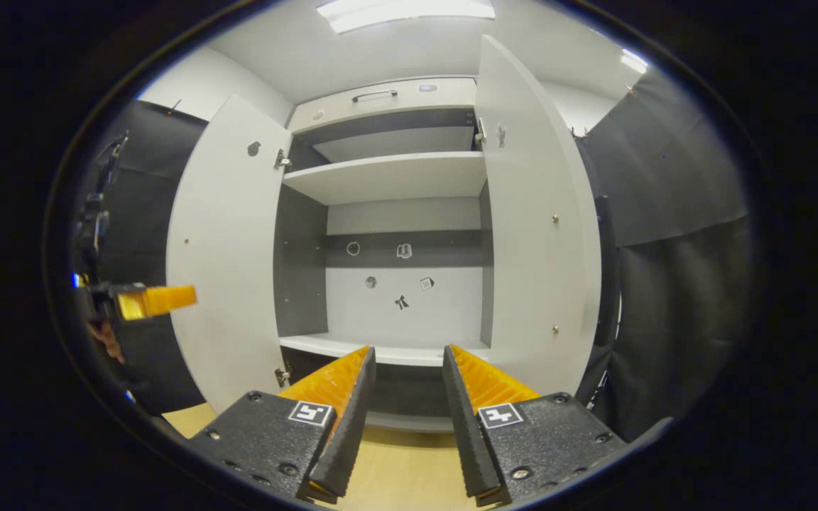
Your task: Open the right door of the double-door shoe cabinet with the right hand, and open the left door with the left hand.
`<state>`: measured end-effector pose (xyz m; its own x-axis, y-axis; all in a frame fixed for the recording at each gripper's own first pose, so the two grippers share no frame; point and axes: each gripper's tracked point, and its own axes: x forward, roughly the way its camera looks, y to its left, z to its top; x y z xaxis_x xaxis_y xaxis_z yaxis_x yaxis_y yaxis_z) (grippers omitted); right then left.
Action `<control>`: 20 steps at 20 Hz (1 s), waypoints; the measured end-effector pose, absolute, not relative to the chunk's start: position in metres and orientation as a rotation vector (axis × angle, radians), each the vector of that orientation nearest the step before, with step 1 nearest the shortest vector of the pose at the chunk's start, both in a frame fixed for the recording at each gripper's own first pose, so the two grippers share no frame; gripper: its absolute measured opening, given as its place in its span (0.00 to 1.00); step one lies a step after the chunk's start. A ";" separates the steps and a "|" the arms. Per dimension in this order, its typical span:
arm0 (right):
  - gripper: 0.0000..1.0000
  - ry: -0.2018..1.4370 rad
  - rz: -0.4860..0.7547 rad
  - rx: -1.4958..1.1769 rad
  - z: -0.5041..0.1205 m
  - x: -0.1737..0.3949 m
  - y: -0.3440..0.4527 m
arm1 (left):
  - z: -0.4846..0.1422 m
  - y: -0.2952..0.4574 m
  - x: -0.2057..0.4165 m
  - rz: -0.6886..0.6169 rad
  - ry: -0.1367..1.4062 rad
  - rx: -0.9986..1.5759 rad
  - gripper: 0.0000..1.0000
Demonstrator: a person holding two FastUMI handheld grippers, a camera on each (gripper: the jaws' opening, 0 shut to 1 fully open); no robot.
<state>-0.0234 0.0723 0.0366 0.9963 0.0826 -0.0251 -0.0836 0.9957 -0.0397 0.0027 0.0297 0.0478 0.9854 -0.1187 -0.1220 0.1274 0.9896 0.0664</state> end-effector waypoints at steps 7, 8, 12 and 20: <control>0.65 0.015 0.000 -0.017 0.020 -0.029 0.044 | 0.004 -0.010 0.014 -0.124 0.068 0.089 0.82; 0.65 0.014 -0.006 -0.008 0.018 -0.028 0.041 | 0.009 -0.012 0.013 -0.121 0.036 0.106 0.92; 0.67 0.026 0.012 -0.016 0.007 -0.022 0.045 | 0.025 -0.012 0.001 -0.077 -0.034 0.153 0.90; 0.67 0.030 0.094 -0.012 0.002 -0.028 0.068 | 0.015 0.004 -0.018 -0.031 0.017 0.087 0.90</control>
